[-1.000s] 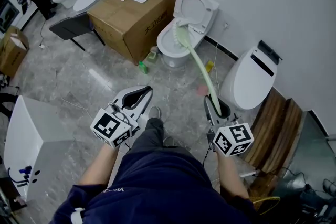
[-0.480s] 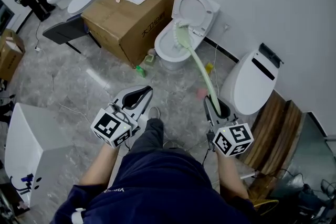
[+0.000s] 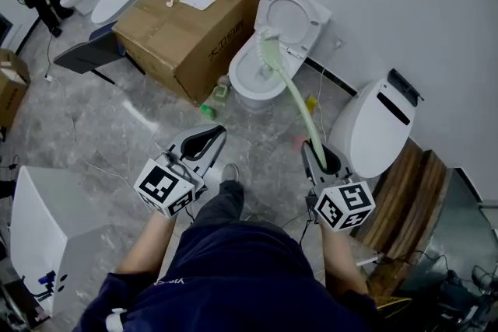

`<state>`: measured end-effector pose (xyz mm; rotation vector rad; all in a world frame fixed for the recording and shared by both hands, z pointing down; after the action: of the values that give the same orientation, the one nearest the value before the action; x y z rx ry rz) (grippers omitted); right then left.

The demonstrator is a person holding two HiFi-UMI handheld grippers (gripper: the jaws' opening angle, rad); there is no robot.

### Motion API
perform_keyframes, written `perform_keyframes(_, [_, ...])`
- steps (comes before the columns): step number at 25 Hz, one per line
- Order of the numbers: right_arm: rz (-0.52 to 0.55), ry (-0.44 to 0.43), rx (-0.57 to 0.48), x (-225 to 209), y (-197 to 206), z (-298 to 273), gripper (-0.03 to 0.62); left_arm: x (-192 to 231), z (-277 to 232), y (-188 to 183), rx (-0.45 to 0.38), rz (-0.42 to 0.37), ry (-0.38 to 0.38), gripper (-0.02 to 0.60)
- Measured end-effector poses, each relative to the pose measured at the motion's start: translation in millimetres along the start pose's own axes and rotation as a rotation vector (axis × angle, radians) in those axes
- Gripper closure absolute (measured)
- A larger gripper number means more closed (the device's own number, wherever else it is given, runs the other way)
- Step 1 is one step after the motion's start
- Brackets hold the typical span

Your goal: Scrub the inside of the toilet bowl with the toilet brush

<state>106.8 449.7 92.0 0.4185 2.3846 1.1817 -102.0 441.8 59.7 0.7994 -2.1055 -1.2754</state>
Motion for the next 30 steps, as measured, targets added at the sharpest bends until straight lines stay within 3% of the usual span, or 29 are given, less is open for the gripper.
perform_keyframes(18, [-0.021, 0.036, 0.008, -5, -70, -95, 0.528, 115, -33, -33, 0.005, -0.001, 0.044, 0.538])
perform_keyframes(30, [-0.028, 0.055, 0.01, -9, -93, -132, 0.528, 161, -42, -46, 0.003, -0.009, 0.056, 0.538])
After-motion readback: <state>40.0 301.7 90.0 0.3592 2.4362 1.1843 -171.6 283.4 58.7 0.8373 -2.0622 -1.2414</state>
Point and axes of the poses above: the fingertips, and each gripper's own axes: z backward along the fingers, x to its left, y out of its underside, the point moved 2 cm from there along z, backward along the fingers, and after that the axes turned 13 degrees about x, right-handed, at the moved point
